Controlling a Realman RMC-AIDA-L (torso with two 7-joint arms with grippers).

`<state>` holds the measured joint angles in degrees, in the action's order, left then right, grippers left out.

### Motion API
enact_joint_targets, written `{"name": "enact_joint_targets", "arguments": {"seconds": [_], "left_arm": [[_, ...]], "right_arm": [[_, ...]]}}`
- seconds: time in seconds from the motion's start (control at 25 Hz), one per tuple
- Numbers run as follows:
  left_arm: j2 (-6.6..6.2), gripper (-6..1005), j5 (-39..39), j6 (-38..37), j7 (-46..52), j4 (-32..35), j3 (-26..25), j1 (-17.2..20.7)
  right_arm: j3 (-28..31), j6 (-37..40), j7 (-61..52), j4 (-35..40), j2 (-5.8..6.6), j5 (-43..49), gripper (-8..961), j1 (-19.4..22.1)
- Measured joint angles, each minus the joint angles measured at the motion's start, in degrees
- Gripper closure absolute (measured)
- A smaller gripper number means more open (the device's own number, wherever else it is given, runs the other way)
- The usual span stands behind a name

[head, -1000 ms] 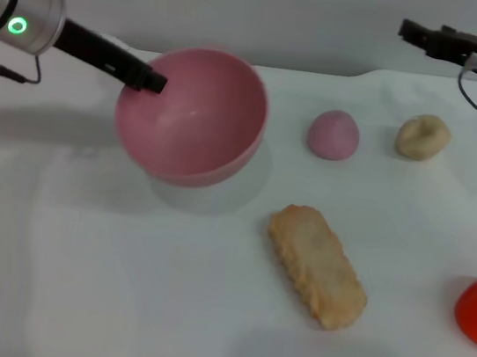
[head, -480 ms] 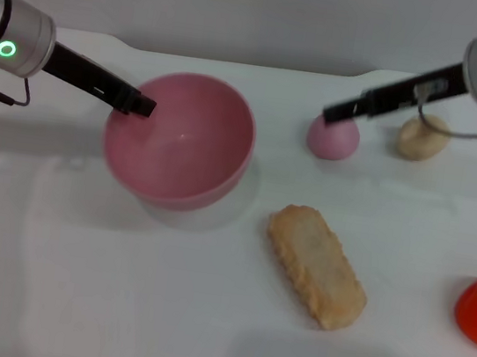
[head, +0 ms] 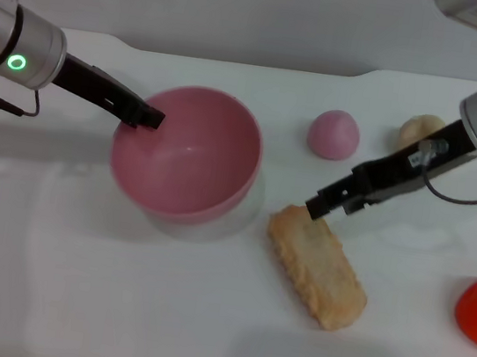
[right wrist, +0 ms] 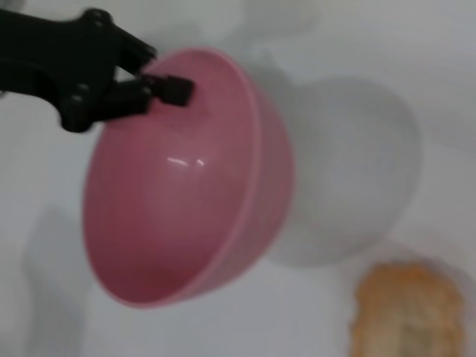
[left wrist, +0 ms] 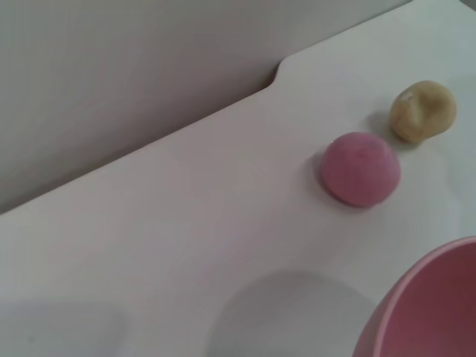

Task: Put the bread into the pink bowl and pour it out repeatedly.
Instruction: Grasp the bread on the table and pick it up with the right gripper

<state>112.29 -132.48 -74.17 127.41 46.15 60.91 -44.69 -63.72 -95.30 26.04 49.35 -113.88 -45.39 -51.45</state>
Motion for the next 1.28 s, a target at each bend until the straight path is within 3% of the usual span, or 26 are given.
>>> {"name": "enact_joint_targets", "arguments": {"seconds": [0.28,0.68,1.28], "left_arm": [[0.51,916,0.0,0.2,-1.4,0.2,0.0,0.0],[0.84,916,0.0,0.5,-2.2,0.0,0.1,0.3],[0.81,915,0.0,0.2,-2.4,0.3,0.1,0.1]], "right_arm": [[0.5,0.0,-1.8,-0.4,0.53,4.3,249,1.9],[-0.2,4.0,-0.2,-6.9,-0.45,4.6,250,1.9],[-0.4,7.7,1.2,-10.3,-1.98,7.6,251,2.0]]}}
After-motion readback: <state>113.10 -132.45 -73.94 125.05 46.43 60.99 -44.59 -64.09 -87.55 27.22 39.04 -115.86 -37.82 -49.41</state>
